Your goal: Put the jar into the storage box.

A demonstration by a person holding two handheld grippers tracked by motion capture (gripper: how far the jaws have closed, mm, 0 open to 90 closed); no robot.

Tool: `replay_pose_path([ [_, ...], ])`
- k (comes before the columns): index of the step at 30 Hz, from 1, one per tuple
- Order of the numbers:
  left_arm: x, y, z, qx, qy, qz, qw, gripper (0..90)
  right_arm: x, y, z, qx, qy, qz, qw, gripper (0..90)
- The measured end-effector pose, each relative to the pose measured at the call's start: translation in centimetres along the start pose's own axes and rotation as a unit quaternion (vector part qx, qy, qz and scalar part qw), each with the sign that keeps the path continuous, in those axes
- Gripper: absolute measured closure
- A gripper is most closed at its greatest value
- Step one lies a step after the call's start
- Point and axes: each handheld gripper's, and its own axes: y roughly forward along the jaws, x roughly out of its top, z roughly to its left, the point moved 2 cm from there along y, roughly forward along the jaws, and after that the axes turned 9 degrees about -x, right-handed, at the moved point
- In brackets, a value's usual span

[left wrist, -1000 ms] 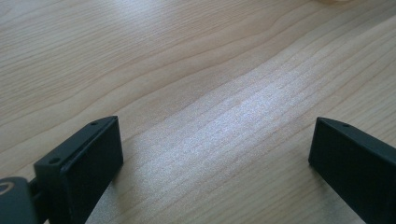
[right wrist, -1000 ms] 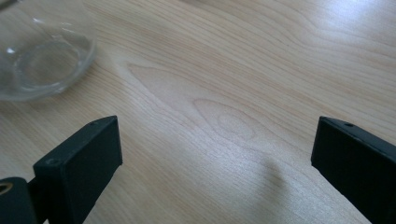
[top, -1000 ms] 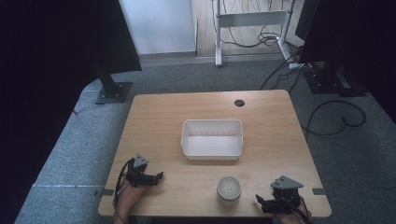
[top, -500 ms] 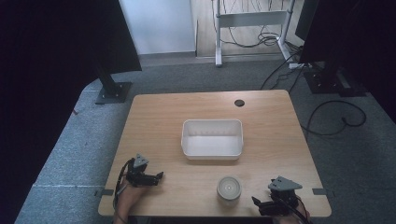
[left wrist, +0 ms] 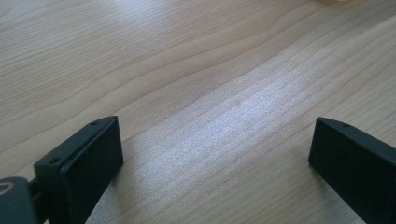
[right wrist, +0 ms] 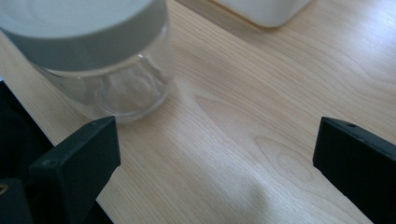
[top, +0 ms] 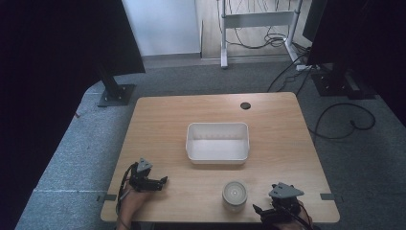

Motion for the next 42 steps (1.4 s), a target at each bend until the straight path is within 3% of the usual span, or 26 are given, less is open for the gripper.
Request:
replay_pose_path([
  [14,0.0,0.0,0.0,0.0,0.0,0.0,1.0,2.8,1.3,0.1,1.8,0.025,-0.03,-0.027,0.9989,0.4],
  [27,0.0,0.0,0.0,0.0,0.001,0.001,1.0,2.8,2.2,0.9,3.1,0.055,-0.058,-0.034,0.9962,0.4],
  [42,0.0,0.0,0.0,0.0,0.001,0.001,1.0,2.7,3.3,2.5,4.5,0.087,-0.064,-0.042,0.9933,0.9],
])
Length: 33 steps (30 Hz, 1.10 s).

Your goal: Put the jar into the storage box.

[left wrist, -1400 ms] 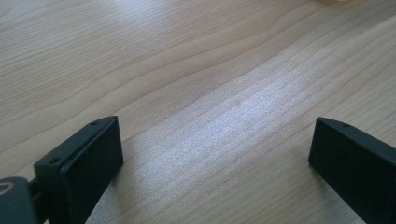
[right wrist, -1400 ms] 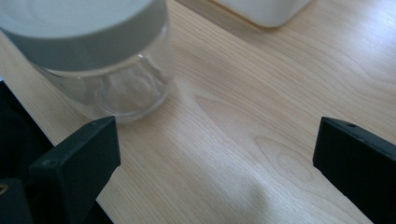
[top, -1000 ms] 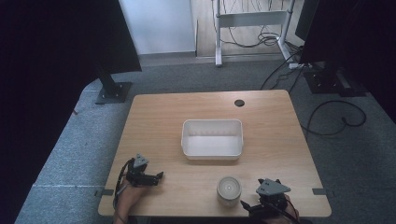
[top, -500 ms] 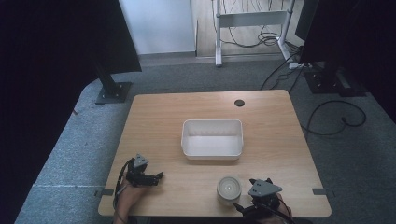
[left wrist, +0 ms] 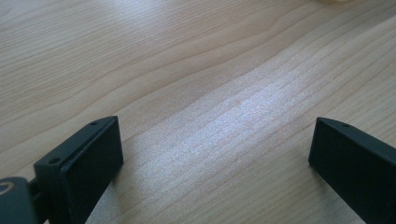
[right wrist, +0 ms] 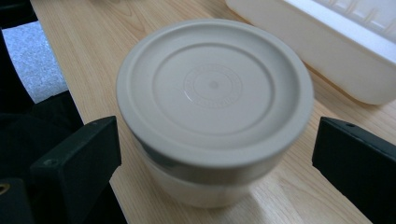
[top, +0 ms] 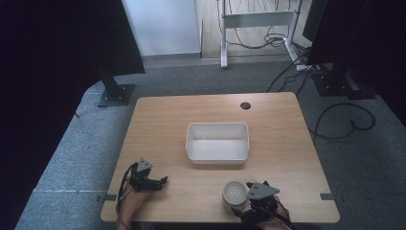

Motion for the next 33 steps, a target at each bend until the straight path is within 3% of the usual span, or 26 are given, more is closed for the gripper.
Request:
replay_pose_path([
  [11,0.0,0.0,0.0,0.0,0.0,0.0,1.0,2.7,0.3,1.4,0.4,0.014,0.003,0.008,0.9999,2.9],
  [22,0.0,0.0,0.0,0.0,0.0,0.0,1.0,2.7,0.3,2.3,0.4,0.007,0.011,0.017,0.9998,8.7],
  [33,0.0,0.0,0.0,0.0,0.0,0.0,1.0,2.7,0.9,2.1,0.8,-0.025,0.012,0.013,0.9995,9.3],
])
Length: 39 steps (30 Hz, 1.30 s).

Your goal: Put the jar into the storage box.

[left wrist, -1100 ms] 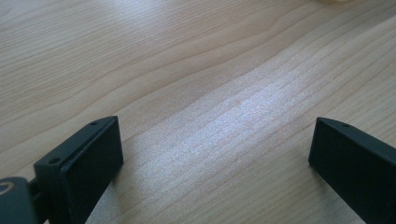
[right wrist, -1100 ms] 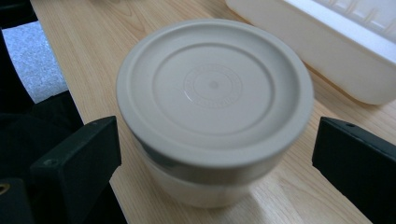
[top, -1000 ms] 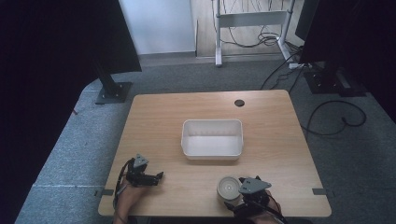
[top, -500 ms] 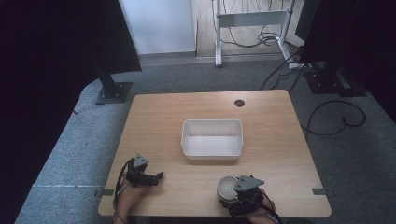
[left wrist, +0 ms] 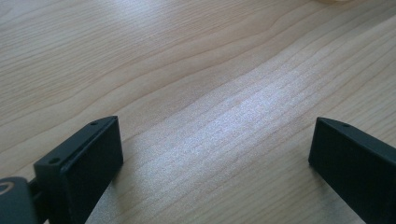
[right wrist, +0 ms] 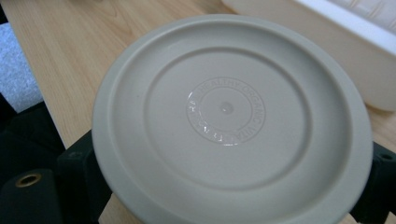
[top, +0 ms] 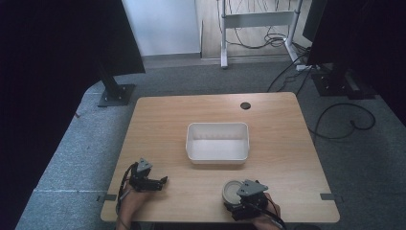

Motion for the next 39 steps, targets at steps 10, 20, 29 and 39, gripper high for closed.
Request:
replay_pose_path([
  [10,0.0,0.0,0.0,0.0,0.0,0.0,1.0,2.7,1.1,0.0,-0.7,-0.02,0.005,0.0,0.9998,9.3],
  [20,0.0,0.0,0.0,0.0,0.0,-0.001,1.0,2.7,2.3,0.0,-1.3,-0.035,0.009,-0.002,0.9993,9.3],
  [29,0.0,0.0,0.0,0.0,0.0,0.0,1.0,2.7,3.3,0.4,-1.7,-0.043,0.009,-0.005,0.999,9.3],
  [39,0.0,0.0,0.0,0.0,0.0,0.0,1.0,2.7,4.1,0.9,-2.2,-0.049,0.011,-0.003,0.9987,9.3],
])
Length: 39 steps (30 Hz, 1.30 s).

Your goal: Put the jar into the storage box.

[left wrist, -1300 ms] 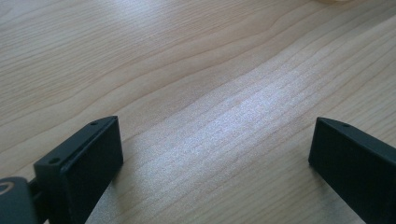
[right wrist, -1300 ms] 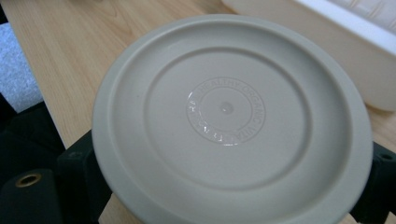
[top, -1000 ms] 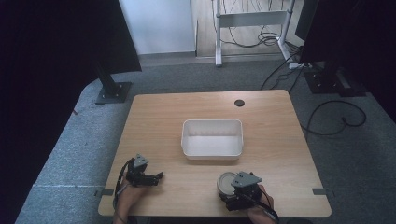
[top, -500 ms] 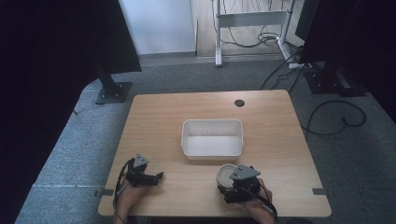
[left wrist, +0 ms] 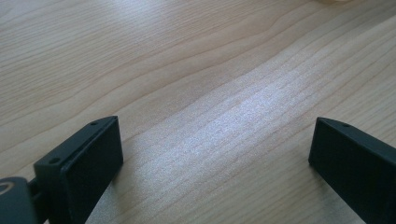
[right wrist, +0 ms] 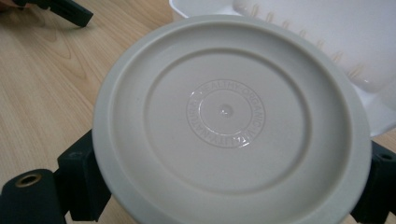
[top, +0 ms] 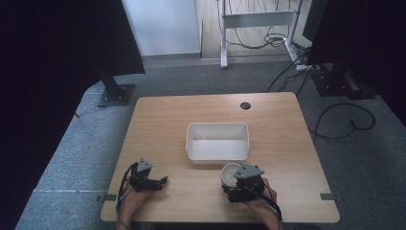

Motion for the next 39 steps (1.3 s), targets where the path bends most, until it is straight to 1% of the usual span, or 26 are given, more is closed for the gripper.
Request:
replay_pose_path([
  [11,0.0,0.0,0.0,0.001,0.0,0.0,1.0,2.6,1.1,0.5,-0.4,-0.003,0.005,-0.002,1.0,9.3],
  [24,0.0,0.1,0.1,0.001,-0.001,-0.001,1.0,2.5,2.2,1.0,-0.7,-0.007,0.0,-0.005,1.0,9.3],
  [31,0.0,0.1,0.1,0.001,-0.001,-0.001,1.0,2.5,2.8,1.4,-0.8,-0.005,0.007,-0.005,0.9999,9.3],
  [39,0.0,0.1,0.1,0.001,-0.001,-0.001,1.0,2.5,4.0,2.0,-1.1,-0.011,0.009,-0.012,0.9998,9.3],
])
